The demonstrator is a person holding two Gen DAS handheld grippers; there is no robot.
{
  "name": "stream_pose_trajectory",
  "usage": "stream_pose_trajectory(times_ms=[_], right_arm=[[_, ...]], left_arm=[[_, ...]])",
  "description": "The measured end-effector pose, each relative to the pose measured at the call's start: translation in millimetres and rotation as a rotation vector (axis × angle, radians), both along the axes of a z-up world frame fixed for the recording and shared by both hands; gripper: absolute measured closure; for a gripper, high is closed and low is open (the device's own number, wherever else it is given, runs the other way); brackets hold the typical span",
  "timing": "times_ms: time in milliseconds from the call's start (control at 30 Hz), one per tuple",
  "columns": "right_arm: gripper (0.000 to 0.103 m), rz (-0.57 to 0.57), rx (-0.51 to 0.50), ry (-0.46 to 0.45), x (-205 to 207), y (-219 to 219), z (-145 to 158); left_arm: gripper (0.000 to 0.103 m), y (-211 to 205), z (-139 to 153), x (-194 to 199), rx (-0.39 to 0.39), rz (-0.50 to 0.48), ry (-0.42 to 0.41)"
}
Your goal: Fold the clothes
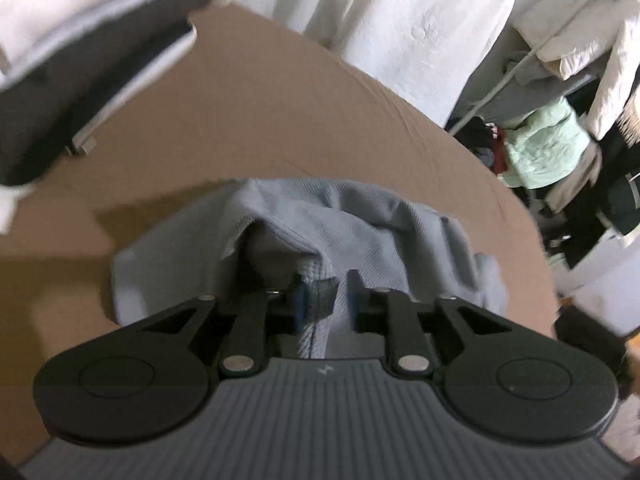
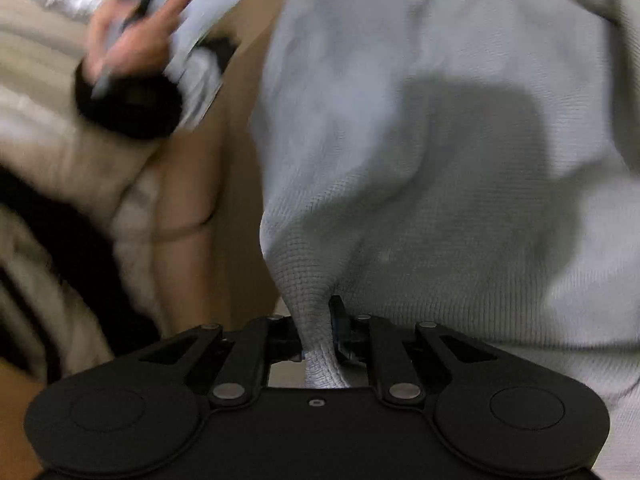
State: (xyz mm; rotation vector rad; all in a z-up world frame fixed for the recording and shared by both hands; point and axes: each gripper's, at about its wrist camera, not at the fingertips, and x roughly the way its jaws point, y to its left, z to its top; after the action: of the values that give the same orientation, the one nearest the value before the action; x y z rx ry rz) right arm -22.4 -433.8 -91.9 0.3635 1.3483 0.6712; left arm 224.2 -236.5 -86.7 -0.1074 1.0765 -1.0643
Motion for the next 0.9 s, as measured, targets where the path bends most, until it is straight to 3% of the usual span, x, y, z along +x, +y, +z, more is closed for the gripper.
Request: stream_pose_trajectory(times_ms=[67,200,233,300,367,400,500,600,700,800,900], right_arm=[[0.081,-0.045,0.012,0.001,3,-7,5],[0.063,-0.156,0.043,-0.003,11,-24,17],[0.061,-0.169,0.039,-0.041,12,-27,25],[0.06,-0.184,0.003,-0.126,16,-30,45],[0.054,-0.211,-0.05,-0.212,22,-35,62],[0.044,-0.233,-0.09,-0.256,26,-40,68],[0.028,-0.363,-0.196,-0.359,37,-67,71],[0.026,-0.585,-0.301,-0.365,44,-105,44],[0.026,-0.771,-0.27,-0.346,41,-130,23],[0.026,-0.759,-0.268,-0.424,54,-128,34],[0.021,-0.685,-0.283,-0.448,94,-125,40]], left_arm=[[0.063,9,4,5,-0.027,0.037,-0.015],[0.062,26,12,16,-0.08,0.11,-0.044],[0.061,30,14,18,-0.093,0.129,-0.051],[0.04,38,18,23,-0.12,0.166,-0.066],[0.035,40,14,31,-0.152,0.184,-0.019],[0.035,37,9,34,-0.138,0.204,-0.011],[0.031,26,-7,42,-0.063,0.275,-0.025],[0.023,13,-22,51,0.006,0.331,-0.074],[0.023,-11,-42,54,0.047,0.285,-0.051],[0.027,-37,-63,49,0.098,0.188,-0.009],[0.028,-50,-70,41,0.154,0.169,-0.052]])
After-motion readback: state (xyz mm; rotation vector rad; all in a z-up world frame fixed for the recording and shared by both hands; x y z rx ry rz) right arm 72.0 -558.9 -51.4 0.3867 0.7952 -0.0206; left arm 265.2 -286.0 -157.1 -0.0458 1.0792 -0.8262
